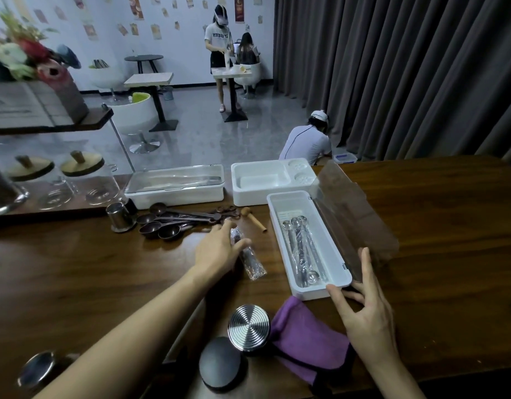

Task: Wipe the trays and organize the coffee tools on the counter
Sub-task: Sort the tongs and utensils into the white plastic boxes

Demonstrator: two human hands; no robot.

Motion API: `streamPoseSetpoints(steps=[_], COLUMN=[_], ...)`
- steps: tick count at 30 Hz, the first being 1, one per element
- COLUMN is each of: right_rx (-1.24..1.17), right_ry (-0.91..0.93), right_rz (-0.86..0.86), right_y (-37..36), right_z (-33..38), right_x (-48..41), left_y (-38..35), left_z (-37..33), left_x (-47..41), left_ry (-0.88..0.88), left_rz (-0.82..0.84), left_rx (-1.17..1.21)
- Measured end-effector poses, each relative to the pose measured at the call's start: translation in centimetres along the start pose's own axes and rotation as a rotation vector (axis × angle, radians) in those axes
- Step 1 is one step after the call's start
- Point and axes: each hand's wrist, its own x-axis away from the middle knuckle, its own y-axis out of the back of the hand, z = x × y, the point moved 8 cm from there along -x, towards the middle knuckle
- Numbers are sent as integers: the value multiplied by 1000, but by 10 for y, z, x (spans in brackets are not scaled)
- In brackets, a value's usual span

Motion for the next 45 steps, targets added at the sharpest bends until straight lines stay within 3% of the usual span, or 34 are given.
streamPoseSetpoints(steps=[13, 27, 37, 45], right_rx=[40, 30, 45, 49], right_ry=[-15, -32, -23, -11], right_rz=[18, 15, -3, 6], right_y=[-1, 0, 0, -1], right_z=[3, 3, 1, -1], right_x=[0, 0, 1, 1], left_y=[-5, -1, -5, -4], left_z=[-11, -15, -5, -7], left_x=[3, 9, 9, 14], left_ry=[24, -3, 83, -43], left_rz=[109, 83, 149, 171], left_rx=[-5, -17, 122, 155])
